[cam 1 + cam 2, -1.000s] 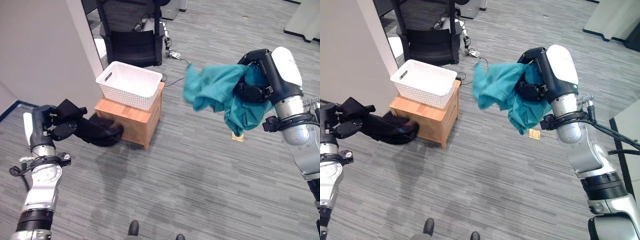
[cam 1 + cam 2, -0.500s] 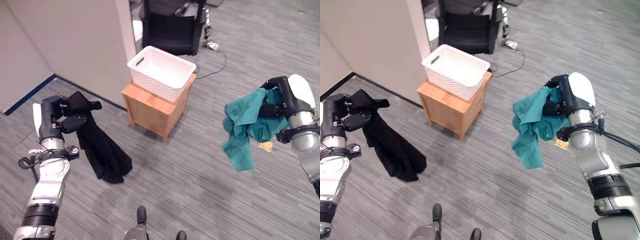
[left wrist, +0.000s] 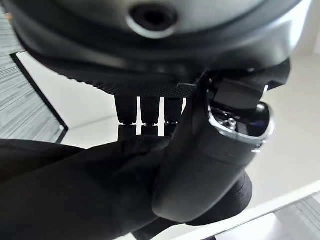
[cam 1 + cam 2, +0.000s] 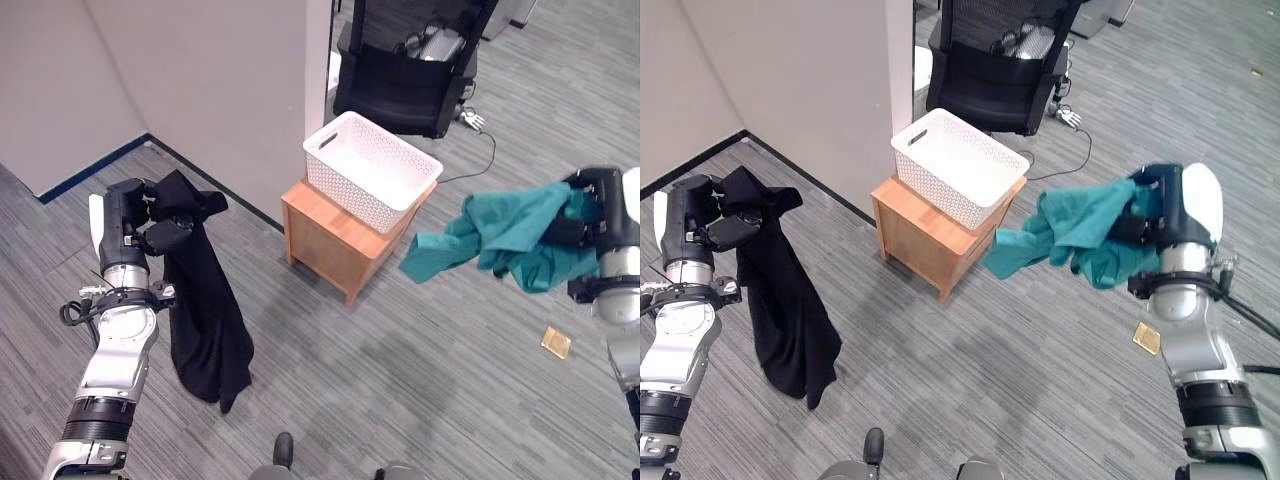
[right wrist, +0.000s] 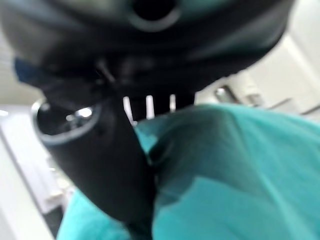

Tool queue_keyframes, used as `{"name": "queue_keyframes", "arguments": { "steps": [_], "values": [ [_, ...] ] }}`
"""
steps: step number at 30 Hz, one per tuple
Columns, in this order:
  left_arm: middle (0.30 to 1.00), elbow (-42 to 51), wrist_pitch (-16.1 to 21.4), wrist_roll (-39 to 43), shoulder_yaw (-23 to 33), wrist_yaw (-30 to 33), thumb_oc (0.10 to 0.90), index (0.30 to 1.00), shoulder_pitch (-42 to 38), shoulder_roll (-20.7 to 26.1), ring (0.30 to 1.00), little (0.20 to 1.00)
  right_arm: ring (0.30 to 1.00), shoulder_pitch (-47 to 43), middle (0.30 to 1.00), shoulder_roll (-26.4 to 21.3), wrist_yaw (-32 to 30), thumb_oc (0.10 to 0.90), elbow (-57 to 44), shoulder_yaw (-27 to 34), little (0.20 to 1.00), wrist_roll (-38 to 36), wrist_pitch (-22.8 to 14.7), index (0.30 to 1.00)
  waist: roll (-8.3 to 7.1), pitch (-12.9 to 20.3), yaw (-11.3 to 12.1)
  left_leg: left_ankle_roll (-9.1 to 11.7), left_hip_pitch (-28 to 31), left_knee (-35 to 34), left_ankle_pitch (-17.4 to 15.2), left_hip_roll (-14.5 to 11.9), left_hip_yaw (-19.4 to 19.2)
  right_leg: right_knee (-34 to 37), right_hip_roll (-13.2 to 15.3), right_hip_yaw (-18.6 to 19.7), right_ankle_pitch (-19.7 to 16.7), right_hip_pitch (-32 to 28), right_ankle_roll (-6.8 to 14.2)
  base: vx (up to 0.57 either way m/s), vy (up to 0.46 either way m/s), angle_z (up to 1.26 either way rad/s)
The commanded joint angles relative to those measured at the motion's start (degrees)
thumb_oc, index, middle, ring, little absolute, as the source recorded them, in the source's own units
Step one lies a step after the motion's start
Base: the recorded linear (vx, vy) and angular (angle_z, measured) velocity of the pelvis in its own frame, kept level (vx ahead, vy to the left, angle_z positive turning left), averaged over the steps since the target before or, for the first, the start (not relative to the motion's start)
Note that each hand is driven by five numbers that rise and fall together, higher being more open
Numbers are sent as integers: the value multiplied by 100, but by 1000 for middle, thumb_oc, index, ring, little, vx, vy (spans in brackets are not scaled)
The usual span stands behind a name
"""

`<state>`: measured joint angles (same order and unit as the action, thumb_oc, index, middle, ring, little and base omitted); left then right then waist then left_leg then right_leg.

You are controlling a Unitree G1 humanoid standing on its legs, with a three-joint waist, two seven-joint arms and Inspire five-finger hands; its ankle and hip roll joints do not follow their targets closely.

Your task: Pick up bed clothes into laundry basket.

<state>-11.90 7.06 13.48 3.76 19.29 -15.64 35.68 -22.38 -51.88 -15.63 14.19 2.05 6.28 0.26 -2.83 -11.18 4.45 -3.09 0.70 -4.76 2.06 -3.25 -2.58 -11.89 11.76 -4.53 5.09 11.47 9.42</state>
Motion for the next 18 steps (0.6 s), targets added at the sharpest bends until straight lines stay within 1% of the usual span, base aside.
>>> {"name": "queue_keyframes", "arguments": {
  "steps": [1, 2, 3, 4, 5, 6, 7, 8, 9, 10, 11, 13, 14, 15, 16, 17, 18],
  "values": [
    [300, 347, 571, 84, 96, 32, 400, 300, -528, 661, 300, 300, 300, -940, 300, -792, -441, 400, -275, -102, 300, -214, -301, 300, -315, 749, -143, 811, -63, -24, -121, 82, 221, 1419, -632, 0, -925, -254, 149, 404, -72, 21],
    [300, 234, 592, 75, 47, 61, 400, 300, -608, 649, 300, 300, 300, -1106, 300, -873, -484, 400, -275, -168, 300, -283, -319, 300, -333, 682, -214, 830, 91, -24, -199, 84, 385, 1673, -847, 28, -1145, 167, 253, 292, -45, 43],
    [300, 226, 595, 74, 51, 64, 400, 300, -617, 645, 300, 300, 300, -1132, 300, -881, -484, 400, -266, -184, 300, -288, -317, 300, -307, 692, -226, 834, 81, -24, -219, 61, 395, 1666, -866, 13, -1134, 176, 255, 283, -72, 76],
    [300, 221, 590, 41, 61, 94, 400, 300, -596, 646, 300, 300, 300, -1259, 300, -946, -469, 400, -298, -283, 300, -282, -320, 300, -312, 665, -234, 857, 134, -24, -248, 27, 443, 1659, -900, -101, -1197, 351, 296, 131, -64, 97],
    [300, 261, 591, 27, 77, 83, 400, 300, -558, 654, 300, 300, 300, -1378, 300, -1050, -414, 400, -341, -371, 300, -286, -297, 300, -343, 666, -231, 869, 142, -24, -260, 36, 458, 1689, -877, -182, -1197, 322, 282, 242, -184, 86],
    [300, 272, 604, -27, 167, 81, 400, 300, -401, 613, 300, 300, 300, -1479, 300, -1160, -361, 400, -481, -437, 300, -266, -311, 300, -458, 690, -219, 894, 238, -24, -366, 23, 498, 1689, -780, -226, -1339, 213, 248, 166, -150, 59],
    [300, 279, 604, -30, 178, 81, 400, 300, -388, 606, 300, 300, 300, -1488, 300, -1163, -357, 400, -486, -449, 300, -267, -306, 300, -452, 686, -231, 892, 244, -24, -367, 25, 505, 1689, -776, -232, -1334, 204, 249, 257, -226, 42],
    [300, 242, 597, -14, 194, 66, 400, 300, -257, 569, 300, 300, 300, -1612, 300, -1313, -313, 400, -521, -509, 300, -263, -304, 300, -566, 789, -234, 969, 329, -24, -444, -47, 495, 1689, -731, -172, -1386, 69, 192, 136, -106, 29],
    [300, 243, 599, -13, 203, 66, 400, 300, -246, 562, 300, 300, 300, -1640, 300, -1317, -313, 400, -507, -540, 300, -267, -307, 300, -556, 793, -242, 973, 333, -24, -448, -50, 496, 1689, -734, -173, -1380, 65, 191, 287, -209, 44],
    [300, 206, 588, 0, 201, 20, 400, 300, -167, 597, 300, 300, 300, -1900, 300, -1591, -262, 400, -441, -750, 300, -283, -302, 300, -628, 936, -213, 1062, 352, -24, -473, -175, 491, 1689, -707, -199, -1413, -53, 176, 156, -104, 26],
    [300, 204, 588, 3, 212, 18, 400, 300, -160, 587, 300, 300, 300, -1950, 300, -1601, -262, 400, -418, -800, 300, -292, -306, 300, -612, 940, -222, 1067, 351, -24, -475, -180, 493, 1689, -712, -202, -1409, -52, 174, 213, -148, 24],
    [300, 183, 595, 32, 270, 4, 400, 300, -58, 621, 300, 300, 300, -2225, 300, -1792, -203, 400, -249, -1056, 300, -381, -302, 300, -635, 1029, -192, 1176, 329, -24, -466, -301, 518, 1689, -741, -217, -1358, -165, 129, 146, -119, 2],
    [300, 198, 604, 63, 292, 7, 400, 300, -5, 622, 300, 300, 300, -2283, 300, -1845, -190, 400, -190, -1127, 300, -429, -283, 300, -661, 1041, -159, 1224, 320, -24, -461, -366, 544, 1689, -749, -240, -1331, -208, 110, 221, -199, 8],
    [300, 214, 618, 127, 343, 15, 400, 300, 56, 608, 300, 300, 300, -2442, 300, -1898, -177, 400, -74, -1262, 300, -512, -279, 300, -661, 1058, -158, 1325, 329, -24, -445, -516, 599, 1689, -780, -315, -1254, -282, 71, 164, -151, 17],
    [300, 217, 616, 130, 349, 14, 400, 300, 63, 607, 300, 300, 300, -2460, 300, -1898, -177, 400, -66, -1281, 300, -517, -281, 300, -653, 1058, -169, 1331, 332, -24, -447, -524, 607, 1689, -786, -325, -1249, -289, 66, 162, -167, 17],
    [300, 251, 628, 156, 365, 6, 400, 300, 112, 598, 300, 300, 300, -2513, 300, -1884, -191, 400, -42, -1324, 300, -596, -293, 300, -651, 1067, -143, 1391, 347, -24, -417, -619, 617, 1689, -823, -378, -1171, -368, 37, 130, -134, 23],
    [300, 305, 632, 225, 371, 5, 400, 300, 124, 623, 300, 300, 300, -2616, 300, -1898, -220, 400, 29, -1362, 300, -754, -313, 300, -654, 1004, -61, 1454, 328, 32, -103, -749, 584, 1689, -861, -462, -1035, -518, -30, 139, -179, 24]
  ]
}}
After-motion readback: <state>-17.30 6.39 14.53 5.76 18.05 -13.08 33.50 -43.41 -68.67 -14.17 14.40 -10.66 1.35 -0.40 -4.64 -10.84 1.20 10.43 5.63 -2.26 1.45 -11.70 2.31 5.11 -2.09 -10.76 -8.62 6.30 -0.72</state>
